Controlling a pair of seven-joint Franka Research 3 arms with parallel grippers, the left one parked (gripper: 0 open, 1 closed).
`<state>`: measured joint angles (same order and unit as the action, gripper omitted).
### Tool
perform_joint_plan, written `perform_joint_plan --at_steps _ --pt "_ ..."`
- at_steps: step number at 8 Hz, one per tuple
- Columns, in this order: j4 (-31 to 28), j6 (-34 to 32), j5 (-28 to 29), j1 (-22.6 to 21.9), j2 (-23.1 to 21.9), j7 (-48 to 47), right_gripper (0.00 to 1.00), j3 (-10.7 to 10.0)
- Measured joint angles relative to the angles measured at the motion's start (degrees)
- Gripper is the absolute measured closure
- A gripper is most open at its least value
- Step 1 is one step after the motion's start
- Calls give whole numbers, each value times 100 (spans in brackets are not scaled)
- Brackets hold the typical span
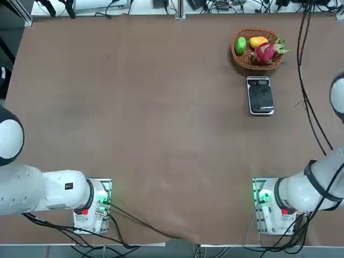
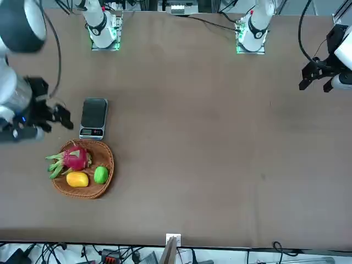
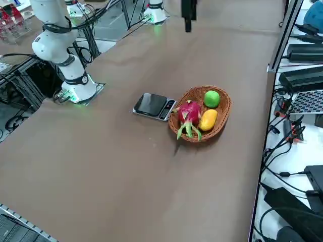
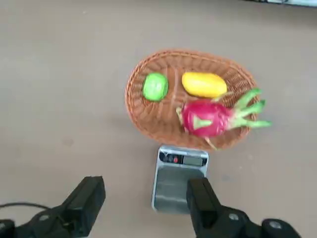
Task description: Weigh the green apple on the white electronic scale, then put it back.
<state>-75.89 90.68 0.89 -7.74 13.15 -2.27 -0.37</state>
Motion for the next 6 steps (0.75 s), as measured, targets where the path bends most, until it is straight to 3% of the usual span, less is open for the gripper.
perform_joint_plan --at_steps 6 --pt "-2033 316 -2 1 -1864 -51 0 -8"
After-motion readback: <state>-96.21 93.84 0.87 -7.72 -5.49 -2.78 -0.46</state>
